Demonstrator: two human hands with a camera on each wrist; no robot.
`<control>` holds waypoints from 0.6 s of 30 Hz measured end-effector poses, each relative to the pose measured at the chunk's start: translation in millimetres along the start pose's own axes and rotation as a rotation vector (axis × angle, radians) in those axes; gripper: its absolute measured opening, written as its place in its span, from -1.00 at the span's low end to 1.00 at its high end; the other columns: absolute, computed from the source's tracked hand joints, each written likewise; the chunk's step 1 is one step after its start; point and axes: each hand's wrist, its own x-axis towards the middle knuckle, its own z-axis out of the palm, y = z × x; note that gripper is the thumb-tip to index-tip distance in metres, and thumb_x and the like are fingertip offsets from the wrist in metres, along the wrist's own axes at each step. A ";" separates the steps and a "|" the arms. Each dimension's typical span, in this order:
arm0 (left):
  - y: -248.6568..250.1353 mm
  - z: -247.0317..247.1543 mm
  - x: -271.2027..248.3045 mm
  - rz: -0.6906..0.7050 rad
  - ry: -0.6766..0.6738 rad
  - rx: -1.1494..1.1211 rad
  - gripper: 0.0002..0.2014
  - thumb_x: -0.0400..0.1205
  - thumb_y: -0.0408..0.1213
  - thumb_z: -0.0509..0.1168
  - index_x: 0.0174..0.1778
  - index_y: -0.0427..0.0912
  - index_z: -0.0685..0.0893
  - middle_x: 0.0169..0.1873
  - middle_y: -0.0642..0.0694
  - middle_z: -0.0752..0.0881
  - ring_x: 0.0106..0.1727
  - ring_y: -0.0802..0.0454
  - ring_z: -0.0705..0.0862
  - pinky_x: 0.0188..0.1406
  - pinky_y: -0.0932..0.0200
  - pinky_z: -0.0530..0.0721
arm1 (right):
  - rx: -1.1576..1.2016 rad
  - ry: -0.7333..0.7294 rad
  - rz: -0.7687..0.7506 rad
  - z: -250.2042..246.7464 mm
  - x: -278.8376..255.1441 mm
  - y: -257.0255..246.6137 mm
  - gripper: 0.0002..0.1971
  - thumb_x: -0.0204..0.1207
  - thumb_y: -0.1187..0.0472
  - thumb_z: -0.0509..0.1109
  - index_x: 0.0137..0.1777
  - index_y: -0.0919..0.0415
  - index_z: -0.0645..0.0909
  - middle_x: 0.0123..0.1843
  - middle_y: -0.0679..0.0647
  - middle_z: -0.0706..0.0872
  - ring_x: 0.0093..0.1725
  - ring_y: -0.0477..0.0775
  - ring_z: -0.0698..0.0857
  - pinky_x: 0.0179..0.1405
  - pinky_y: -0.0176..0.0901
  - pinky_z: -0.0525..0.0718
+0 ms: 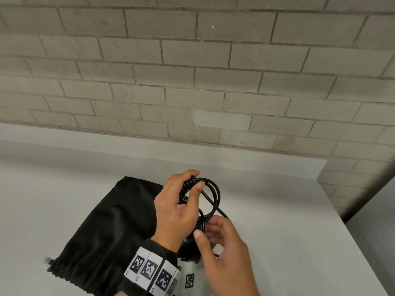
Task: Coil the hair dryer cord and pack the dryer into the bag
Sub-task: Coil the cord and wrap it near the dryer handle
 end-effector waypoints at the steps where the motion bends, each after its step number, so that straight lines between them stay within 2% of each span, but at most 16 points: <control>1: -0.4 0.3 0.4 -0.005 0.005 0.002 -0.81 0.64 -0.21 0.34 0.10 -0.20 0.72 -0.10 0.02 0.75 -0.07 0.14 0.74 -0.04 0.33 0.65 | 0.092 -0.045 0.049 0.0 2.7 -1.9 -0.78 0.53 0.04 0.45 0.12 -0.10 0.52 -0.17 -0.15 0.82 -0.11 -0.23 0.76 -0.02 -0.34 0.67; 3: -0.8 0.9 1.2 -0.005 0.010 -0.001 -0.80 0.64 -0.21 0.34 0.10 -0.21 0.72 -0.10 0.02 0.75 -0.08 0.15 0.74 -0.04 0.34 0.65 | 0.271 -0.127 0.103 -4.0 4.6 -3.0 -0.81 0.58 0.23 0.42 0.15 0.08 0.55 -0.30 0.05 0.82 -0.30 -0.05 0.78 -0.11 -0.20 0.74; 5: -0.9 1.0 2.0 -0.006 0.009 -0.011 -0.81 0.63 -0.22 0.34 0.10 -0.20 0.71 -0.10 0.02 0.75 -0.07 0.18 0.73 -0.02 0.37 0.62 | 0.382 -0.153 0.075 -13.2 1.8 0.6 -0.81 0.58 0.25 0.39 0.18 0.18 0.62 -0.41 0.12 0.73 -0.41 0.01 0.68 -0.22 -0.21 0.70; 7: -0.8 0.3 2.0 -0.004 0.008 -0.024 -0.82 0.63 -0.24 0.34 0.11 -0.18 0.70 -0.09 0.03 0.75 -0.06 0.19 0.73 0.00 0.40 0.61 | 0.469 -0.129 0.027 -26.3 -2.5 5.9 -0.77 0.48 0.24 0.37 0.09 0.19 0.76 -0.46 0.14 0.66 -0.44 -0.01 0.60 -0.32 -0.26 0.63; 9: -1.7 -0.6 2.0 -0.006 0.004 -0.033 -0.82 0.63 -0.24 0.34 0.12 -0.19 0.70 -0.09 0.00 0.75 -0.06 0.18 0.73 0.00 0.39 0.62 | 0.480 -0.111 -0.047 -43.9 -7.5 11.0 -0.77 0.43 0.26 0.37 0.01 0.13 0.81 -0.46 0.17 0.67 -0.41 -0.01 0.60 -0.29 -0.27 0.63; 11: -3.8 -1.1 3.3 -0.017 0.007 -0.032 -0.81 0.64 -0.23 0.34 0.12 -0.18 0.69 -0.11 -0.04 0.75 -0.07 0.16 0.73 -0.01 0.37 0.63 | 0.467 -0.105 -0.105 -61.7 -13.5 17.2 -0.81 0.39 0.12 0.52 -0.02 0.11 0.81 -0.40 0.21 0.72 -0.35 0.03 0.68 -0.16 -0.26 0.69; 13: -6.0 -1.1 4.9 -0.028 0.013 -0.029 -0.81 0.64 -0.23 0.33 0.13 -0.18 0.69 -0.11 -0.07 0.75 -0.06 0.18 0.73 -0.01 0.39 0.63 | 0.446 -0.064 -0.138 -79.7 -17.7 33.2 -0.61 0.30 -0.17 0.60 -0.03 0.11 0.81 -0.35 0.24 0.76 -0.30 0.10 0.74 -0.01 -0.08 0.75; 14: -6.7 -0.9 5.3 -0.029 0.013 -0.030 -0.80 0.64 -0.23 0.34 0.13 -0.18 0.69 -0.11 -0.08 0.75 -0.05 0.19 0.73 0.00 0.40 0.62 | 0.447 -0.035 -0.149 -89.0 -19.0 43.7 -0.58 0.30 -0.21 0.59 -0.01 0.10 0.81 -0.34 0.22 0.78 -0.30 0.12 0.75 0.01 0.03 0.75; 15: -7.0 -0.8 5.6 -0.028 0.012 -0.031 -0.80 0.64 -0.23 0.34 0.14 -0.19 0.68 -0.10 -0.08 0.75 -0.05 0.21 0.73 0.00 0.42 0.62 | 0.530 -0.021 -0.160 -96.5 -19.1 52.6 -0.62 0.38 -0.13 0.57 0.03 0.14 0.80 -0.30 0.20 0.79 -0.29 0.13 0.75 -0.01 0.09 0.74; 16: -7.0 -0.6 5.6 -0.026 0.012 -0.031 -0.80 0.63 -0.24 0.34 0.13 -0.19 0.69 -0.10 -0.08 0.75 -0.04 0.21 0.73 0.01 0.42 0.62 | 0.677 -0.082 -0.194 -103.6 -19.1 58.4 -0.70 0.52 0.07 0.49 0.13 0.28 0.75 -0.20 0.29 0.78 -0.24 0.17 0.74 0.01 0.15 0.72; 17: -7.1 -0.4 5.3 -0.026 0.011 -0.033 -0.80 0.63 -0.24 0.34 0.13 -0.19 0.69 -0.10 -0.08 0.75 -0.04 0.22 0.73 0.01 0.42 0.62 | 0.845 -0.116 -0.198 -108.7 -19.3 63.1 -0.71 0.65 0.34 0.31 0.27 0.53 0.59 -0.07 0.46 0.70 -0.14 0.26 0.71 0.09 0.25 0.65; 18: -7.0 -0.2 4.8 -0.026 0.010 -0.036 -0.81 0.63 -0.23 0.34 0.13 -0.19 0.69 -0.10 -0.07 0.75 -0.05 0.21 0.73 0.00 0.41 0.63 | 0.884 0.038 -0.127 -122.9 -18.7 66.0 -0.70 0.69 0.54 0.08 0.32 0.77 0.35 0.04 0.61 0.58 -0.04 0.37 0.64 0.17 0.35 0.54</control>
